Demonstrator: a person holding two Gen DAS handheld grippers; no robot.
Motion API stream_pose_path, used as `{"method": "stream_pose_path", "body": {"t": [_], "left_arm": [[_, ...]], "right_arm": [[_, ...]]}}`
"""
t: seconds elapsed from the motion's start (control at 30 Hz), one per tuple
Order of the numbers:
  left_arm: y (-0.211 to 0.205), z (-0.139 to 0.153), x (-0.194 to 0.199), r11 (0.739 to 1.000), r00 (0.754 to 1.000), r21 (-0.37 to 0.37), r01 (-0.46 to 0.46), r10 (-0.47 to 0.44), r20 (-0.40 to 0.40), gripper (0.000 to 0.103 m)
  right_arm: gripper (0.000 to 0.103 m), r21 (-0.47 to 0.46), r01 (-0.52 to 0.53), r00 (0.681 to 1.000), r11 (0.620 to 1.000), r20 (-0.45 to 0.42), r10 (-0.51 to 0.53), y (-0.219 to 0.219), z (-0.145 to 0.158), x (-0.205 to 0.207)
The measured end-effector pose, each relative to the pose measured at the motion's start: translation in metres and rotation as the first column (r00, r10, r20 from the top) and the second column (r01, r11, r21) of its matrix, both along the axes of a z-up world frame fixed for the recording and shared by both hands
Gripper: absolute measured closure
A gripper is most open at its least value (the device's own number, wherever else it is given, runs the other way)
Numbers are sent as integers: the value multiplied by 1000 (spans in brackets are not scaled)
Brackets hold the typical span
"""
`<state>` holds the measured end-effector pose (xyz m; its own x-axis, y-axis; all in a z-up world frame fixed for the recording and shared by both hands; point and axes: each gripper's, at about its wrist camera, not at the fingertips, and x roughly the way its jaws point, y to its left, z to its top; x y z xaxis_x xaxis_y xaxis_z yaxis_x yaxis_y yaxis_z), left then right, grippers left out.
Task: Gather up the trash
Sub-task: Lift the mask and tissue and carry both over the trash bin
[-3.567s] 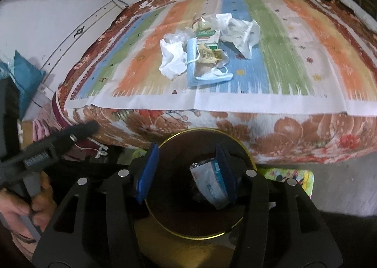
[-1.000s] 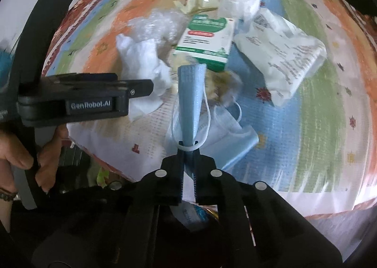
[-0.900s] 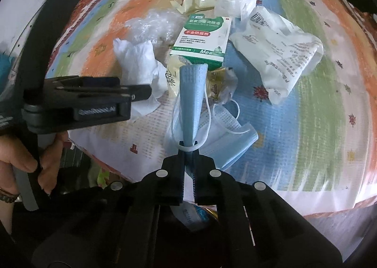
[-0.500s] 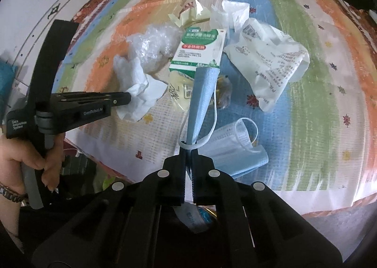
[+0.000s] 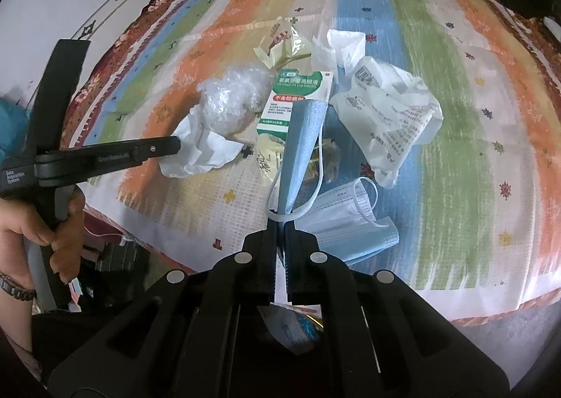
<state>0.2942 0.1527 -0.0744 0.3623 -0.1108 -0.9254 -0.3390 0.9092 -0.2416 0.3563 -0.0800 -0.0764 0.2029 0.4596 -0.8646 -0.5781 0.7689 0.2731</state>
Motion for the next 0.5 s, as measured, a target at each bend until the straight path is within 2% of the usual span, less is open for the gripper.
{"method": "stream_pose_path", "body": {"t": [0.27,0.5], "left_arm": [[-5,27,-8,999,998,-32,2,0,65,98],[-12,38,-18,999,995,-43,1,3,95,98]], "right_arm": [[100,31,17,1000,999,12,-18,-6,11,1],[100,53,33,999,998,30,-34,-13,21,-4]]}}
